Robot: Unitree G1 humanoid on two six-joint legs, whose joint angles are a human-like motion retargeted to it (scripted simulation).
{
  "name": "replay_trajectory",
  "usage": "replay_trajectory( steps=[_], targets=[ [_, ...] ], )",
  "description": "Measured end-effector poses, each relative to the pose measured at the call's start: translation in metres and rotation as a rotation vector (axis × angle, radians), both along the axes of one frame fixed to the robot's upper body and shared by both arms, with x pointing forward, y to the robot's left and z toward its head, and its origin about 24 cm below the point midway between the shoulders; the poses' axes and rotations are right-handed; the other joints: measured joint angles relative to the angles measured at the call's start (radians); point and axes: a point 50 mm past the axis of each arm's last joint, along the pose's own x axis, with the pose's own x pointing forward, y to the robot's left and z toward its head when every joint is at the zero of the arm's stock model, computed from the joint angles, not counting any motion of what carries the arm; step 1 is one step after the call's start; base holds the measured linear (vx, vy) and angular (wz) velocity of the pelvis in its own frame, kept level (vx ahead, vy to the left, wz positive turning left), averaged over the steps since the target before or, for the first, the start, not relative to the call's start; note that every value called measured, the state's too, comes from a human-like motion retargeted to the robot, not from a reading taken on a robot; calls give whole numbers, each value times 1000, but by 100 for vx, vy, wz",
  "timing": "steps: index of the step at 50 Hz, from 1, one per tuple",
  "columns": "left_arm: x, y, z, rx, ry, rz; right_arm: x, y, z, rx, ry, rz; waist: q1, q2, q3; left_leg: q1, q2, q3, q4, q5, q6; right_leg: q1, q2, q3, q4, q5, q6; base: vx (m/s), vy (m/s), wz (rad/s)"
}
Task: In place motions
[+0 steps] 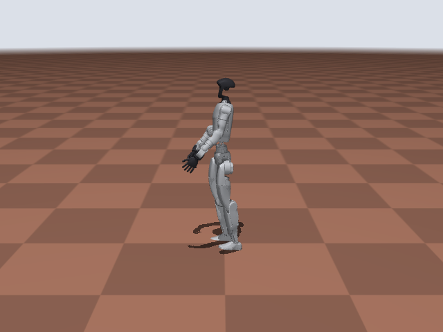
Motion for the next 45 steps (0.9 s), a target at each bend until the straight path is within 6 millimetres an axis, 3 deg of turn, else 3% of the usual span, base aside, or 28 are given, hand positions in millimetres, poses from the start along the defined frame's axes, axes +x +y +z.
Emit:
replay_trajectory(
  steps=[4,8,10,12,14,17,18,20,23,25,27,30,32,35,37,39,42,45],
  targets=[
    [-83,-12,-40,36,231,148,-106,-28,-36,-248,359,78,6,-9,52,9,-4,-17,2,4,2,22,-2,-12,-4,0,1,-3,-1,19],
    [-150,-27,-53,106,479,359,-190,-47,-37,-450,675,259,6,-20,110,22,-8,-24,4,9,3,45,-5,-18,-8,1,0,-7,-1,-1],
    [-177,-34,-54,123,608,377,-217,-45,-34,-448,785,289,49,-31,128,28,-14,23,2,5,3,75,26,22,-40,-16,-16,-6,0,-121],
    [-202,-44,-55,79,722,319,-234,-41,-32,-440,847,131,136,-25,138,41,12,115,2,-6,-8,35,13,114,4,-19,2,-1,-1,-190],
    [-221,-52,-54,28,787,216,-237,-31,-35,-354,833,-97,149,-26,140,39,14,131,2,-7,-9,21,14,130,10,-17,0,5,-2,-55],
    [-235,-58,-53,1,807,69,-226,-34,-37,-322,752,-280,35,-16,145,32,-6,26,1,-6,4,34,5,29,-5,-4,0,-2,-1,172],
    [-238,-61,-53,-12,811,94,-223,-37,-37,-326,748,-288,-28,-10,150,27,-12,-35,2,-3,8,44,-5,-33,-12,3,5,-8,1,267],
    [-240,-69,-53,-25,815,203,-217,-42,-36,-326,760,-247,-130,-4,162,16,-21,-130,3,10,11,59,-17,-130,-28,22,8,-8,3,230],
    [-234,-66,-53,-6,819,200,-206,-48,-36,-334,751,-119,-207,4,175,0,-22,-197,5,31,14,71,-26,-192,-40,43,15,-3,3,109],
    [-228,-60,-53,19,812,132,-201,-50,-36,-356,734,-41,-194,-1,170,-3,-25,-188,5,34,16,64,-23,-182,-39,44,7,0,0,-86],
    [-218,-53,-54,37,781,62,-192,-49,-37,-371,698,16,-27,-11,155,9,0,-27,4,15,7,28,-15,-19,-7,20,13,-1,1,-284],
    [-204,-51,-55,45,732,21,-174,-39,-41,-349,590,-8,-16,-17,157,8,-1,-29,5,16,7,28,-16,-20,-8,22,10,-1,0,-42],
    [-194,-53,-56,28,700,57,-142,-24,-42,-242,434,-84,-15,-19,167,11,1,-22,7,16,6,30,-15,-12,-5,20,11,0,0,0],
    [-187,-59,-57,-14,666,124,-75,1,-25,-28,133,-212,-30,-16,161,9,5,-21,6,16,6,28,-12,-11,-5,21,11,0,0,0],
    [-186,-61,-57,-22,656,138,-22,14,2,77,-103,-262,-38,-12,147,6,7,-14,5,15,6,20,-11,-6,-4,23,11,-1,-1,-10],
    [-184,-59,-57,-7,652,120,28,22,43,144,-363,-273,-42,-9,134,5,10,-5,4,13,6,12,-9,2,-2,24,11,-2,-1,-24],
    [-183,-55,-57,32,651,70,87,30,126,209,-773,-271,-43,-7,112,4,11,7,1,10,6,2,-8,11,0,25,11,0,0,-14],
    [-185,-52,-56,47,658,48,117,27,226,283,-1203,-294,-42,-10,88,1,8,9,0,8,7,-3,-8,13,1,23,10,2,-1,1]
  ],
)
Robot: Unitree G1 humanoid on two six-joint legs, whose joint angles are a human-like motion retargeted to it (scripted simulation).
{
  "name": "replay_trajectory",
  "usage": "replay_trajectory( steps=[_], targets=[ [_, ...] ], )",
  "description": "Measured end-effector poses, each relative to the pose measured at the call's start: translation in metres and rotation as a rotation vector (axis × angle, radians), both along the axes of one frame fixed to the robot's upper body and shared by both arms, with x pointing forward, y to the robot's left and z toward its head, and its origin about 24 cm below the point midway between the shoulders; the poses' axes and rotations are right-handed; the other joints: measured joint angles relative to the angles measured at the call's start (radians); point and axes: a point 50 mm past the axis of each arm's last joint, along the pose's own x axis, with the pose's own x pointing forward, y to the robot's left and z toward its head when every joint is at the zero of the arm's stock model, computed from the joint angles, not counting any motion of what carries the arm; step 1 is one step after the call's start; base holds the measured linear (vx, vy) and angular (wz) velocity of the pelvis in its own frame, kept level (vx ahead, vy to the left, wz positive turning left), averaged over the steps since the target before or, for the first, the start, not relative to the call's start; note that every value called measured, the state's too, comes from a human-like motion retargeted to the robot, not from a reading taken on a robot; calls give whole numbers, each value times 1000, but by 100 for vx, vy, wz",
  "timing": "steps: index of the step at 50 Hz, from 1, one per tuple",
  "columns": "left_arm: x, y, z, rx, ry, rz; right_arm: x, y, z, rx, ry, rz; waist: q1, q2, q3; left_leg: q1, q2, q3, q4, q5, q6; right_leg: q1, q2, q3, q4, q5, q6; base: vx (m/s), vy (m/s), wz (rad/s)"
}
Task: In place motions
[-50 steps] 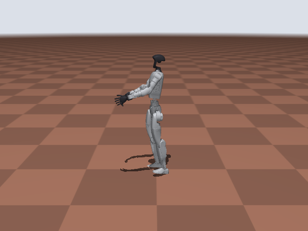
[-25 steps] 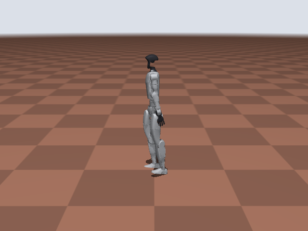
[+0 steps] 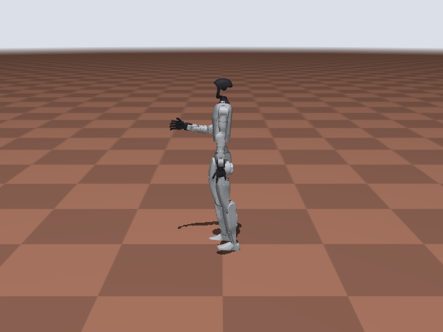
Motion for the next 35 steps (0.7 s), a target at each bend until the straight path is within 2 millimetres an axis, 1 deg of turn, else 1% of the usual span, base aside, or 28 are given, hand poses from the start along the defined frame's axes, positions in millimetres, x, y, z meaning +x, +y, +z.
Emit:
replay_trajectory(
  steps=[1,3,5,6,8,9,11,13,15,16,17,19,20,21,22,23,25,27,28,30,32,33,35],
  targets=[
    [-1,0,0,0,2,5,2,-4,33,-6,-154,-28,0,-2,-6,-1,-1,-2,0,0,0,0,-1,-2,0,-1,0,5,-2,9],
    [-1,1,0,4,6,13,-2,-14,94,-29,-447,-109,1,-8,-17,-2,-4,-7,0,-1,1,2,-2,-6,0,-3,0,0,0,0],
    [-2,2,0,10,11,14,-15,-27,145,-37,-717,-244,4,-13,-25,-2,-7,-13,-1,-1,2,5,-3,-10,-1,-6,0,0,0,0],
    [-2,3,0,13,14,12,-23,-32,166,-28,-845,-323,6,-16,-29,-1,-8,-15,-1,-2,2,6,-2,-12,-1,-7,0,0,0,0],
    [-4,5,1,18,21,10,-41,-42,200,22,-1082,-465,10,-20,-35,0,-10,-19,-2,-2,3,9,-2,-15,-1,-9,0,0,0,0],
    [-5,6,1,20,24,10,-49,-45,212,51,-1180,-516,12,-22,-38,0,-10,-21,-2,-2,3,10,-2,-17,-1,-10,0,0,0,0],
    [-7,8,1,21,30,4,-61,-48,231,94,-1337,-575,14,-27,-44,1,-12,-25,-3,-2,3,13,-2,-20,-2,-12,0,0,0,0],
    [-10,12,1,25,38,-13,-68,-50,246,103,-1440,-614,17,-31,-49,2,-13,-28,-4,-2,3,16,-1,-23,-3,-14,0,2,-6,9],
    [-13,15,2,32,49,-30,-66,-52,256,82,-1474,-669,21,-36,-52,3,-14,-30,-4,-2,3,18,-1,-25,-3,-16,0,1,-6,6],
    [-14,15,2,35,56,-31,-56,-50,259,41,-1426,-691,24,-36,-54,3,-13,-30,-4,-3,3,18,0,-24,-3,-16,0,0,0,0],
    [-16,16,2,38,63,-30,-43,-49,261,-14,-1338,-698,26,-35,-55,4,-13,-29,-4,-3,2,18,1,-24,-3,-17,-1,0,0,0],
    [-19,17,3,41,81,-16,-5,-44,254,-148,-978,-608,25,-33,-60,2,-11,-30,-3,-3,2,17,2,-23,-2,-17,-1,0,0,0],
    [-21,18,3,44,90,-9,13,-42,245,-188,-776,-520,22,-33,-62,1,-10,-31,-2,-3,2,17,3,-24,-2,-17,-1,0,0,0],
    [-22,18,3,46,96,-7,21,-39,237,-217,-651,-417,22,-33,-63,0,-10,-32,-2,-3,2,17,4,-25,-2,-18,-1,0,0,0],
    [-23,19,3,48,100,-5,24,-35,232,-227,-576,-330,22,-34,-63,-2,-9,-34,-1,-2,2,18,4,-26,-3,-18,-1,0,0,0],
    [-23,19,3,50,101,-5,19,-32,234,-208,-601,-286,23,-34,-62,-3,-10,-37,-1,-1,2,19,4,-28,-4,-19,-1,0,0,0],
    [-22,20,3,54,97,2,-1,-34,243,-110,-799,-301,24,-39,-59,-7,-11,-43,0,0,1,19,3,-33,-5,-20,-1,0,0,0],
    [-22,19,3,54,97,15,-31,-43,251,-18,-1078,-439,22,-39,-56,-9,-11,-46,0,1,1,20,4,-36,-6,-20,-1,0,0,0],
    [-22,18,3,52,97,19,-45,-50,251,15,-1205,-532,21,-37,-54,-10,-10,-46,0,2,1,19,5,-36,-6,-20,-1,0,0,0],
    [-21,17,3,47,96,24,-71,-61,244,39,-1407,-715,16,-34,-49,-12,-8,-45,1,3,1,18,7,-35,-7,-20,-1,0,0,0],
    [-20,14,2,44,90,25,-87,-65,231,6,-1534,-824,12,-31,-42,-12,-6,-44,1,3,1,19,9,-35,-7,-20,-1,0,0,0],
    [-19,13,2,40,87,27,-91,-64,222,-14,-1562,-841,12,-29,-38,-11,-5,-43,1,3,1,19,10,-35,-7,-20,-1,0,0,0],
    [-18,10,2,31,81,26,-92,-62,201,-67,-1554,-822,13,-25,-31,-9,-3,-40,1,4,0,20,12,-33,-8,-19,-2,0,0,0]
  ],
)
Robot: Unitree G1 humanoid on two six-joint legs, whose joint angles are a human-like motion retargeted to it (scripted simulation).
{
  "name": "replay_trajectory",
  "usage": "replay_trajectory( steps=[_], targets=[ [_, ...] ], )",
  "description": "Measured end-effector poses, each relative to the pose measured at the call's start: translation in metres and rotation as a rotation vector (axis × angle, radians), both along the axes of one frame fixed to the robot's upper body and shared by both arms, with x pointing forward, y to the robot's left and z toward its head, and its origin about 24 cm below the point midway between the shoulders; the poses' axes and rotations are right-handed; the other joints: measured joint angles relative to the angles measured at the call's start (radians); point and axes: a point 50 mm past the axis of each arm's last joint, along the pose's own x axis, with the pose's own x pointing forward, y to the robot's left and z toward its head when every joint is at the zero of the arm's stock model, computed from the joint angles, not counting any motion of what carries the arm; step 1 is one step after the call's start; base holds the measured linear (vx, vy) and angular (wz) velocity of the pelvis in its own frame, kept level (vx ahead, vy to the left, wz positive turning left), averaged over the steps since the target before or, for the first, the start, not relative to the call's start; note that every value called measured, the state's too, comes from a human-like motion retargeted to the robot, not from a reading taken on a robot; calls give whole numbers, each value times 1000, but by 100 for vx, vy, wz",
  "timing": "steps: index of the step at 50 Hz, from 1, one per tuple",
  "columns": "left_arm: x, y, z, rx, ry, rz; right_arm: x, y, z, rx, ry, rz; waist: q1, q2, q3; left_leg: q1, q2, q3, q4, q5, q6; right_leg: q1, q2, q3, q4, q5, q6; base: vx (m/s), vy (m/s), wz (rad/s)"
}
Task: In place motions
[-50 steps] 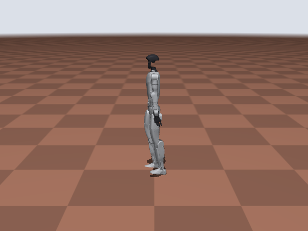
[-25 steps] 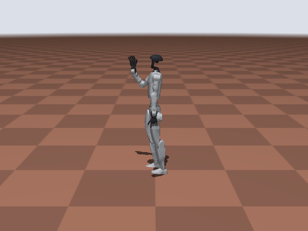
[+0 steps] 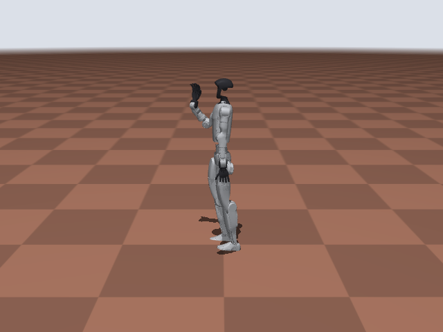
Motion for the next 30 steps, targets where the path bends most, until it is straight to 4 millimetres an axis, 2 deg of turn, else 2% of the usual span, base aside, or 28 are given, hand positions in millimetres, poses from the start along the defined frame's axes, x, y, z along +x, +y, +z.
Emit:
replay_trajectory(
  steps=[3,5,7,10,12,13,15,18,20,22,23,25,26,28,30],
  targets=[
    [2,-1,0,-8,-6,-17,16,3,-40,-19,169,-2,-3,2,8,5,1,5,0,1,-1,3,0,2,-1,1,-1,0,0,0],
    [3,-3,0,-13,-8,-26,32,3,-72,10,348,-28,-4,6,12,9,1,9,0,1,-2,6,0,4,-1,1,-2,0,0,0],
    [5,-4,0,-20,-12,-25,53,6,-110,37,660,-56,-4,11,16,13,2,11,0,1,-2,9,1,5,-1,2,-2,0,0,0],
    [8,-6,-1,-26,-26,-21,79,7,-170,5,1351,-24,-9,16,21,15,3,11,1,2,-1,12,2,3,-2,3,-3,0,0,0],
    [11,-5,-1,-32,-36,-25,81,13,-200,-145,1760,124,-12,19,20,12,3,8,2,3,-1,11,2,0,-2,3,-2,0,0,0],
    [11,-5,-1,-35,-40,-30,80,14,-209,-144,1869,182,-12,20,19,11,3,7,2,3,-1,11,1,-2,-2,3,-2,0,0,0],
    [12,-4,-1,-37,-44,-40,79,18,-202,-130,1827,235,-10,19,17,9,1,6,1,4,-1,12,-1,-7,-3,3,-2,0,0,0],
    [15,-2,-1,-36,-44,-47,76,25,-150,-83,1300,166,-1,17,15,4,-1,4,3,5,-1,9,-5,-11,-2,2,-1,0,0,0],
    [15,0,-1,-28,-40,-48,63,26,-110,-23,898,104,5,15,11,1,-3,1,3,5,0,7,-7,-14,-1,2,-1,0,0,0],
    [14,0,0,-23,-35,-47,49,29,-79,-14,601,68,10,15,5,-2,-4,-4,3,6,0,6,-8,-17,-1,2,-1,0,0,0],
    [14,0,0,-22,-32,-47,45,34,-67,-33,507,74,12,15,2,-4,-5,-8,2,7,1,6,-8,-18,-1,2,-1,0,0,0],
    [15,-1,0,-23,-34,-46,45,50,-50,-129,459,107,15,15,0,-7,-6,-14,3,8,2,5,-8,-20,-1,2,-1,0,0,0],
    [14,-1,0,-24,-34,-46,53,58,-47,-204,538,111,16,14,-2,-7,-7,-17,3,8,2,5,-8,-20,-1,1,-1,0,0,0],
    [14,-1,0,-25,-34,-43,74,72,-43,-363,777,92,18,10,-4,-9,-9,-21,3,9,3,5,-9,-20,1,1,-1,0,0,0],
    [13,0,0,-25,-30,-40,94,78,-52,-569,1099,17,23,4,-7,-8,-11,-22,2,11,3,6,-10,-21,2,1,-1,0,0,0]
  ],
)
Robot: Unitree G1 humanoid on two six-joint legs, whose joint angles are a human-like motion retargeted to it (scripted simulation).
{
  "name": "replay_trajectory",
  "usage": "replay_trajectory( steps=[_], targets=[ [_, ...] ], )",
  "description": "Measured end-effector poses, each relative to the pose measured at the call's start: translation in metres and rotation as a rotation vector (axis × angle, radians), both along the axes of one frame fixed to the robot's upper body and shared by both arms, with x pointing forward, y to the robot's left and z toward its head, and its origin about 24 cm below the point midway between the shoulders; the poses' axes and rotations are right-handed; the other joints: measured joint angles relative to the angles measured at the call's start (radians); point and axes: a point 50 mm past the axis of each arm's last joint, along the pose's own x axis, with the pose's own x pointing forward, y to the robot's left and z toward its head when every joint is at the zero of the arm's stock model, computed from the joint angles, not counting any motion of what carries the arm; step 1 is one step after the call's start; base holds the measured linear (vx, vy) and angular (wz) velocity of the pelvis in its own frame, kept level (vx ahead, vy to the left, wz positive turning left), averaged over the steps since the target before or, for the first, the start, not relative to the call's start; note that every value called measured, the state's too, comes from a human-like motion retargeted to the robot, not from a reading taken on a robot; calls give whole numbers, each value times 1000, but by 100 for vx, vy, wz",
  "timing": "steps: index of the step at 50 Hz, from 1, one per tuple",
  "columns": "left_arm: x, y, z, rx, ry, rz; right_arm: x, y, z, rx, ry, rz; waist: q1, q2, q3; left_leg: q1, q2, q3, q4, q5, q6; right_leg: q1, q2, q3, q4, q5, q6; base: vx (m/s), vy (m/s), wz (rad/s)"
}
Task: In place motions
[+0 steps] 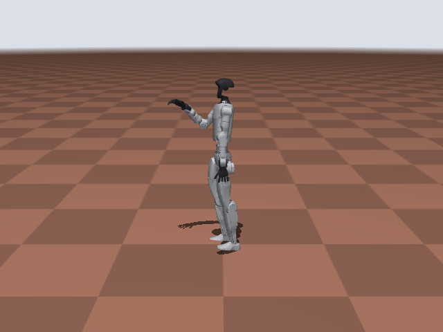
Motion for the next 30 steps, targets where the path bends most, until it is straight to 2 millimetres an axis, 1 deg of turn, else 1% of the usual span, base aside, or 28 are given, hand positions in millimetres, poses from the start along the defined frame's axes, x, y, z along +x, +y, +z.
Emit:
replay_trajectory(
  steps=[2,3,4,5,7,10,12,15,18,20,22,23,25,27,28,30],
  targets=[
    [-1,0,0,1,5,5,12,-5,-11,-174,224,-90,8,-7,-2,-1,-1,-1,0,1,-1,2,-1,-3,0,-1,0,0,0,0],
    [-2,0,0,2,8,8,15,-13,-13,-190,265,-166,11,-11,-2,-1,-1,-3,0,2,-1,4,-1,-5,0,-1,0,0,0,0],
    [-3,0,0,3,9,11,14,-19,-11,-182,237,-219,13,-14,-1,-1,-2,-6,1,2,-1,6,-2,-7,-1,-2,0,3,-1,20],
    [-4,-1,0,4,10,13,12,-24,-7,-165,173,-259,15,-16,1,-2,-2,-8,1,3,-1,8,-2,-10,-1,-3,1,4,-1,22],
    [-6,-2,0,6,14,18,0,-31,4,-48,-75,-284,10,-17,4,-4,-3,-16,3,3,-1,11,-1,-16,-2,-4,2,4,-2,22],
    [-13,-3,0,17,26,25,-26,-43,18,231,-475,-249,-5,-13,5,-7,-2,-21,4,3,0,14,1,-20,-4,-6,2,0,0,0],
    [-20,-4,0,20,46,24,-43,-52,21,384,-653,-230,-13,-5,5,-8,1,-17,4,1,0,11,4,-15,-4,-6,2,1,0,-11],
    [-30,-6,1,1,87,15,-59,-68,19,543,-807,-250,-23,6,5,-7,5,-6,5,-2,-1,3,7,0,-4,-4,1,0,1,-30],
    [-36,-6,2,-13,114,-6,-67,-84,9,653,-848,-323,-30,16,5,-5,8,9,2,-5,-3,-7,7,10,-4,-1,1,-2,1,-35],
    [-36,-5,2,-15,121,-22,-67,-98,-3,765,-830,-394,-28,18,1,-6,10,23,2,-7,-4,-15,8,17,-4,2,0,-1,-1,-35],
    [-35,-5,2,-17,118,-25,-58,-109,-21,912,-714,-474,-27,22,-5,-8,13,33,1,-9,-5,-23,8,22,-3,4,1,0,-1,-26],
    [-34,-6,2,-18,114,-24,-49,-112,-32,982,-591,-511,-27,25,-8,-8,14,37,1,-9,-6,-27,8,25,-2,5,1,-1,-1,-23],
    [-30,-6,1,-20,99,-19,-26,-114,-57,1043,-204,-508,-30,29,-11,-8,17,46,0,-10,-6,-31,9,29,-1,7,0,-1,0,-22],
    [-25,-5,1,-20,81,-27,-11,-107,-74,922,183,-352,-37,33,-9,-7,19,52,0,-10,-6,-33,10,31,-1,8,0,-1,0,-9],
    [-22,-4,1,-18,73,-35,-8,-104,-82,874,315,-310,-40,34,-7,-6,19,53,0,-11,-6,-33,10,33,-1,9,1,0,0,0],
    [-17,-2,0,-8,58,-45,-8,-99,-87,779,405,-275,-43,32,-3,-3,19,54,-1,-10,-6,-30,10,33,-1,9,0,0,0,0]
  ],
)
